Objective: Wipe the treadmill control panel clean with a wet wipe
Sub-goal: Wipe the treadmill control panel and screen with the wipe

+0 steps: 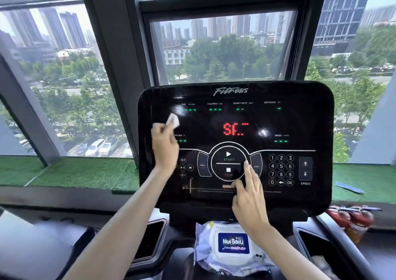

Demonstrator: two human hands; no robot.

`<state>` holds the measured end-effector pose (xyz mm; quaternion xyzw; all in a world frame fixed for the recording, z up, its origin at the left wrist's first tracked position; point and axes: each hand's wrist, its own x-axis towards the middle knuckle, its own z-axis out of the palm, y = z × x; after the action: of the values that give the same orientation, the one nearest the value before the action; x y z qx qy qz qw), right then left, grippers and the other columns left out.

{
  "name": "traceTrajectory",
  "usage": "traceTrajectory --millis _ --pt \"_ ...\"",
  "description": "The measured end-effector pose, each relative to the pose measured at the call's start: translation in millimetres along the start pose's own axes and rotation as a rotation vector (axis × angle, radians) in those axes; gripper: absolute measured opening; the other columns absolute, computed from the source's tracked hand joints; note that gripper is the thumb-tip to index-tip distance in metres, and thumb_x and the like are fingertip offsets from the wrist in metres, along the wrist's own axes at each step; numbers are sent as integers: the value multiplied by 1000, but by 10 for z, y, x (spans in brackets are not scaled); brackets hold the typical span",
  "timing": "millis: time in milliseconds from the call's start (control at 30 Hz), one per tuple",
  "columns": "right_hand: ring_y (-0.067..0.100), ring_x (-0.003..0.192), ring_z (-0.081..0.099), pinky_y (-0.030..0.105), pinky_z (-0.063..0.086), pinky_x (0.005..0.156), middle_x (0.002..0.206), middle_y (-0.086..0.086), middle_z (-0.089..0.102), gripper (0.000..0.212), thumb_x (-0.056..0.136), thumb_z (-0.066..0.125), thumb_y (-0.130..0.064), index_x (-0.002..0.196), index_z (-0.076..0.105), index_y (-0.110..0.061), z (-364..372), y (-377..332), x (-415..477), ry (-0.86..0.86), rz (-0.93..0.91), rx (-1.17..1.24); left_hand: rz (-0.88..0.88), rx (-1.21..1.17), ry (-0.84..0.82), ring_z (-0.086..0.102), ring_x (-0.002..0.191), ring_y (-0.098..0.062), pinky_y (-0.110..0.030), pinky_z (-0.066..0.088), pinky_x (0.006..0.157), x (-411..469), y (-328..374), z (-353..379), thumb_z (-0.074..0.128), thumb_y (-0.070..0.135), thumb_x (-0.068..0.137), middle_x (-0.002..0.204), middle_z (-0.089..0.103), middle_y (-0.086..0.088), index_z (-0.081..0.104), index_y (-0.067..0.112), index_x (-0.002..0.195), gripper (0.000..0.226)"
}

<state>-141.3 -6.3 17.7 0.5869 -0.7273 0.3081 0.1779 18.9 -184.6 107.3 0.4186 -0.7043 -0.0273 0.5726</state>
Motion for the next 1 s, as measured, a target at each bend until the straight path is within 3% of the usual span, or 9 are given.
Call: traceTrajectory --millis 167,233,367,433,500,633,767,900,1000 --pt "36 134 25 49 33 106 146 28 27 28 65 61 12 85 63 -7 20 -94 -32 15 -42 3 668 32 -587 46 87 -18 -35 52 61 -798 8 43 52 -14 77 98 47 -1 55 16 125 56" --pt "36 132 27 49 33 106 146 28 28 27 65 61 12 85 63 -6 12 -116 -44 36 -50 7 550 6 -477 44 86 -14 -30 51 65 -533 -135 -51 54 -15 79 95 45 0 60 13 122 51" --pt "36 132 28 49 36 104 144 29 30 30 62 61 13 87 65 -4 77 -158 -110 47 -54 -1 -23 -52 -16 47 82 -15 -20 43 76 -47 -240 -229 49 -8 89 91 43 0 61 7 119 36" --pt "36 132 28 49 36 104 144 29 31 34 60 61 14 89 65 -4 111 -168 -125 46 -48 1 -121 -64 50 49 81 -18 -22 42 74 -150 -144 -161 49 -8 88 90 43 -1 63 5 115 33" --pt "36 133 27 49 35 104 144 29 31 32 60 60 14 87 64 -4 127 -184 -124 47 -50 10 17 -30 -44 47 81 -15 -24 44 71 -476 -42 -65 53 -11 84 90 45 -2 64 4 111 32" --pt "32 122 36 44 39 102 133 24 46 30 60 60 15 82 62 -6 62 -279 -87 78 -54 47 320 -99 -703 49 84 -12 -25 45 71 -1032 -4 -65 55 -8 82 90 50 5 67 12 109 35" --pt "19 89 49 31 45 81 97 5 61 37 64 58 15 91 62 -10 -50 -342 104 62 39 272 -155 -434 -743 59 83 -7 -13 43 76 -725 161 -365 60 -5 84 89 62 4 69 10 101 25" --pt "14 83 60 25 47 76 88 5 66 32 82 55 3 105 58 -19 -211 -565 367 -308 439 1028 -601 -899 -772 62 83 -12 -25 51 72 -474 242 -597 56 -8 85 90 65 -3 65 10 97 24" --pt "14 73 63 29 50 69 79 6 68 17 85 59 -5 102 59 -10 -279 -729 492 -376 564 1267 -758 -985 -775 62 86 -20 -35 51 80 -525 256 -607 56 -8 84 93 64 -9 61 6 103 24"
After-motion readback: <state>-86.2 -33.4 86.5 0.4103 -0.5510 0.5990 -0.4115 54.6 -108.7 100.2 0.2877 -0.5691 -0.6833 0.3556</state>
